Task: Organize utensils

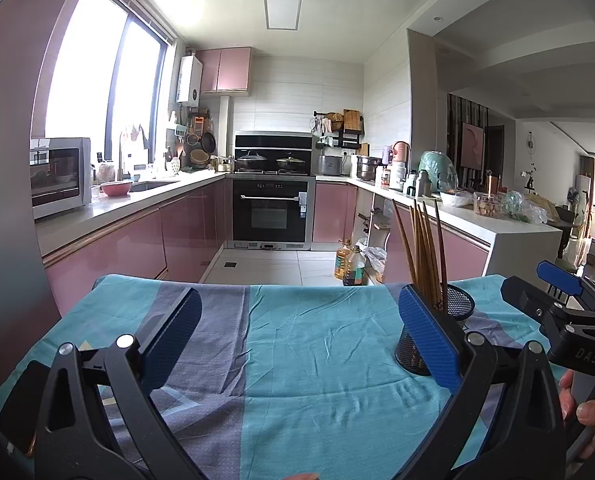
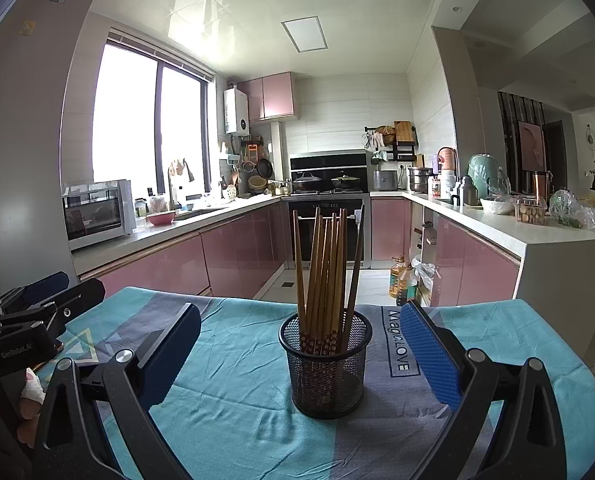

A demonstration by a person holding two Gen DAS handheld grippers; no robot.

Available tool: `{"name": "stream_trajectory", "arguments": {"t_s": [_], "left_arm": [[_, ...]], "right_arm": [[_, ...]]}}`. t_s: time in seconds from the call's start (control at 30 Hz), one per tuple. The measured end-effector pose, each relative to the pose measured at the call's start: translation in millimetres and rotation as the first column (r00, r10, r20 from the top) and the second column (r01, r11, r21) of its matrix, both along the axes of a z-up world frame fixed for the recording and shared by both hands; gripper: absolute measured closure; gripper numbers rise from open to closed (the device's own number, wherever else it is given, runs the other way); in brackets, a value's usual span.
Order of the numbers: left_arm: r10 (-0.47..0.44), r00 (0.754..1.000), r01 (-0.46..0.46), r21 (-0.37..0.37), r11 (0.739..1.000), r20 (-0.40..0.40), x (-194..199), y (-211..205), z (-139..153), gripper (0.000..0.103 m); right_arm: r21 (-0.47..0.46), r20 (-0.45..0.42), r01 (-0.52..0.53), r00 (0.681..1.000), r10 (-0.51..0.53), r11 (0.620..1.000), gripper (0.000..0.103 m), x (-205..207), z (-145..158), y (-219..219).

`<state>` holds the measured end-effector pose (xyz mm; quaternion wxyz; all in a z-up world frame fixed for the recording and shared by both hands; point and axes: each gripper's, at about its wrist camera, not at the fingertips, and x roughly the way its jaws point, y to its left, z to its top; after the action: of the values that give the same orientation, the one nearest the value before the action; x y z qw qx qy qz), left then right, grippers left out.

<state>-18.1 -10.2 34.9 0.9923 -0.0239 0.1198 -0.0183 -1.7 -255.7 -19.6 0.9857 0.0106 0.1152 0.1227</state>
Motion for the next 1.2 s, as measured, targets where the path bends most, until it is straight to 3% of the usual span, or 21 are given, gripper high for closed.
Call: {"name": "stream_trajectory", "arguments": {"t_s": [1.2], "left_arm": [[-0.008, 1.000, 0.008, 0.003, 1.000, -0.003, -1.2, -3.0, -3.0, 0.006]], "right_arm": [[0.003, -0.004, 0.002, 1.000, -0.002, 1.000, 0.006, -0.4, 1.6, -1.0]]}}
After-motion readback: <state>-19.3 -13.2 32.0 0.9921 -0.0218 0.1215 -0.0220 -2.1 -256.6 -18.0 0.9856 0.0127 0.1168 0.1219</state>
